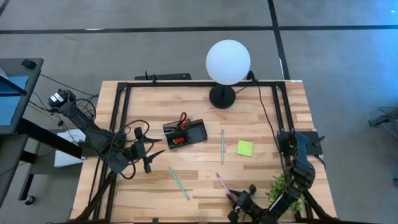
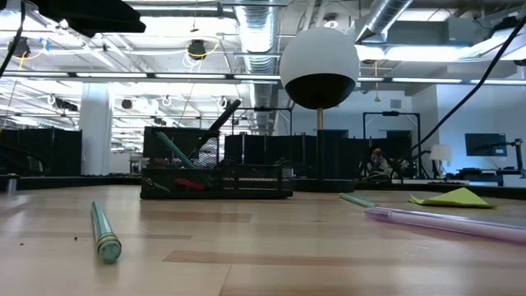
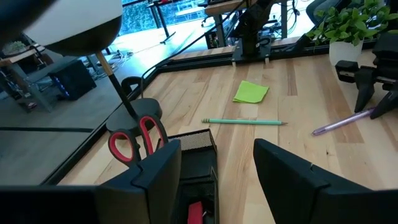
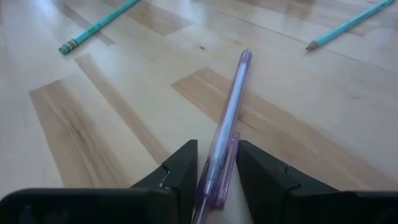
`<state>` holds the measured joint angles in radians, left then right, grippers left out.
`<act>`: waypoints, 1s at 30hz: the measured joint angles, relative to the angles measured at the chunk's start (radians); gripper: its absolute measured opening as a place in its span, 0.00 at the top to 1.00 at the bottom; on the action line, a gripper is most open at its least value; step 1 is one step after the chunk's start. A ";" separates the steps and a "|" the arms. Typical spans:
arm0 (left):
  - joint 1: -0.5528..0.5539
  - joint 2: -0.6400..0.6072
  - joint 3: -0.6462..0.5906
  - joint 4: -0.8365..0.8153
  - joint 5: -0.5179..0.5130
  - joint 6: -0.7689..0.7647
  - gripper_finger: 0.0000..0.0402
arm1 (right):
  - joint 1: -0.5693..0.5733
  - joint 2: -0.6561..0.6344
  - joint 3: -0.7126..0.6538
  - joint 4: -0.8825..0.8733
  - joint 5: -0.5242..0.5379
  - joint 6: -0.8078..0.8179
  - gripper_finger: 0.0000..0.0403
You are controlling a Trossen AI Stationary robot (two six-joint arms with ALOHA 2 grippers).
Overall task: Pick and place office supplies into organizer
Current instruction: Put the purple pen into the black desk organizer
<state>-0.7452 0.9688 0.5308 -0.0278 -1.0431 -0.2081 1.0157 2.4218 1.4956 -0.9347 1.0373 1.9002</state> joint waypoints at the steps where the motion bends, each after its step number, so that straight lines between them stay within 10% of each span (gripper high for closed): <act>1: 0.000 0.000 0.000 -0.007 0.000 -0.011 0.50 | -0.002 0.000 0.000 0.003 0.001 0.000 0.72; 30: 0.000 0.000 0.000 -0.026 -0.052 -0.170 0.50 | -0.174 -0.054 0.045 -0.046 -0.017 -0.127 0.91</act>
<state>-0.7452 0.9686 0.5308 -0.0540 -1.0951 -0.3779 0.8420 2.3674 1.5406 -0.9809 1.0203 1.7736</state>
